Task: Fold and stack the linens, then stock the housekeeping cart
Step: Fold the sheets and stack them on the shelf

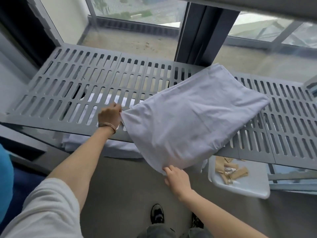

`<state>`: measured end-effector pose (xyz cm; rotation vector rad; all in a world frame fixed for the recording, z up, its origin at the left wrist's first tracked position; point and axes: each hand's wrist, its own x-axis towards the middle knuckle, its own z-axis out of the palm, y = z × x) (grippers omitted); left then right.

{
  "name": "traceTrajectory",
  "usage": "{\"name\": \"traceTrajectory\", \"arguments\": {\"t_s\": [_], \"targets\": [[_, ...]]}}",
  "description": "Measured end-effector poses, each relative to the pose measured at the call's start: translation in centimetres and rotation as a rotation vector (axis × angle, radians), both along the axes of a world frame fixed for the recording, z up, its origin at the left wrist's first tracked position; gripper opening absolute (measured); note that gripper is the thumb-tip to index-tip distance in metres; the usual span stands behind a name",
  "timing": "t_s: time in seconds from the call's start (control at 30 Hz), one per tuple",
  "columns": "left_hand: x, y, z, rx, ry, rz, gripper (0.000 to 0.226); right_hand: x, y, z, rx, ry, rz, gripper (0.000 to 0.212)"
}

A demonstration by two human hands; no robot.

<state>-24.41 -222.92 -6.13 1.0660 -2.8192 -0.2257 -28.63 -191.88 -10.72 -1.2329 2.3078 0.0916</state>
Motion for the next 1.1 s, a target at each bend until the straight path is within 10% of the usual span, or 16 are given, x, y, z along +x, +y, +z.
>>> {"name": "traceTrajectory", "arguments": {"t_s": [0.2,0.37,0.6,0.83,1.1], "targets": [[1.4,1.0,-1.9,0.423,0.149,0.712,0.034,0.5,-0.4,-0.4,0.040,-0.109,0.047,0.050],[3.3,9.4,-3.2,-0.078,0.413,0.166,0.029,-0.1,1.4,-1.7,-0.043,-0.111,-0.024,0.048],[8.6,25.8,-10.6,-0.067,0.342,-0.233,0.013,-1.3,4.8,-3.0,-0.220,-0.043,-0.040,0.038],[4.9,23.7,-12.2,-0.464,0.220,-0.623,0.022,-5.1,7.0,-1.7,-0.517,0.112,0.099,0.031],[1.4,21.8,-8.6,-0.494,0.065,-0.825,0.027,-10.5,8.8,1.3,-0.594,0.324,0.215,0.037]]}}
